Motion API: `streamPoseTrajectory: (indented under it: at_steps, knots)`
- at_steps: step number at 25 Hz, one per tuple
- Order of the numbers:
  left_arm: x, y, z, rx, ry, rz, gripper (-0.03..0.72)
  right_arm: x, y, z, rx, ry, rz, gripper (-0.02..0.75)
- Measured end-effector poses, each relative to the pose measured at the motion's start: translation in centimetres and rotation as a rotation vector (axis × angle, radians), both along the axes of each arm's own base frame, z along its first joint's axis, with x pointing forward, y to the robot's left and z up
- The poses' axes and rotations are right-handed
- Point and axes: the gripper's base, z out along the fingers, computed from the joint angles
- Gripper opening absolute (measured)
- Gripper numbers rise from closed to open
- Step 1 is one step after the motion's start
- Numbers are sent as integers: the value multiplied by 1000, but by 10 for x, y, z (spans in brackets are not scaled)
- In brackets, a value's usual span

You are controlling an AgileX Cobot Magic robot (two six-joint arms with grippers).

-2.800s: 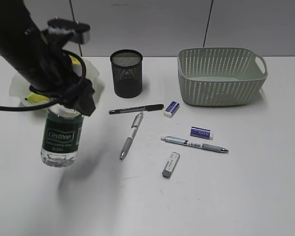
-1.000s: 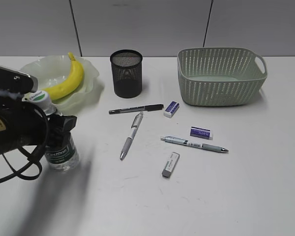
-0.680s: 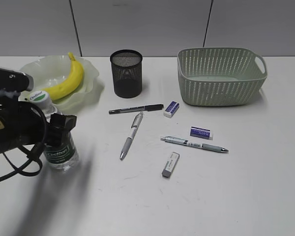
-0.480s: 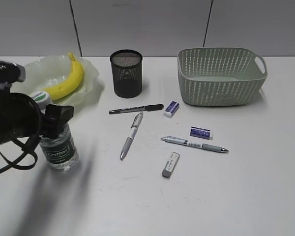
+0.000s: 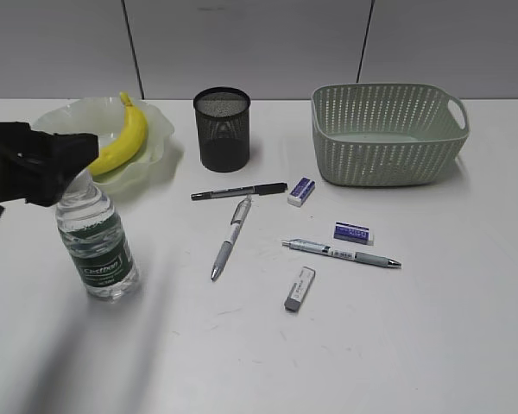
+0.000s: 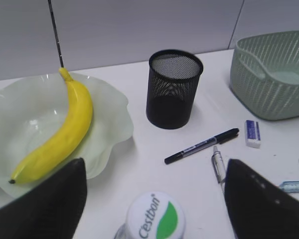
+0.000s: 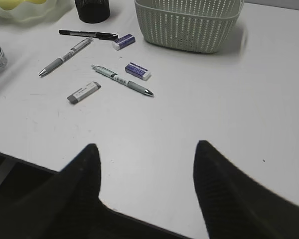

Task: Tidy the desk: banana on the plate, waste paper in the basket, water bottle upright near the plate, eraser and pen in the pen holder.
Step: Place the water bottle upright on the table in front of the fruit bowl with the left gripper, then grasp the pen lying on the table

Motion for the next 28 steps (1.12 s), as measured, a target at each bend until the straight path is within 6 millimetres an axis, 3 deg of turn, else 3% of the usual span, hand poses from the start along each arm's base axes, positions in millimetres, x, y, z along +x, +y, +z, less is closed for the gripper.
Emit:
streamPoseTrajectory:
  at_steps: [5,9,16,20,28]
  knots:
    - [-38,11,23,-9,66,-73,584,0,0,0,0,0,0,468]
    - [-82,27,42,-4,99,-152,560,0,0,0,0,0,0,468]
    - [-145,57,63,161,259,-235,536,0,0,0,0,0,0,467]
    - [-166,70,51,235,421,-220,517,0,0,0,1,-2,0,467]
    - [-183,82,54,200,355,-178,513,0,0,0,1,-2,0,468]
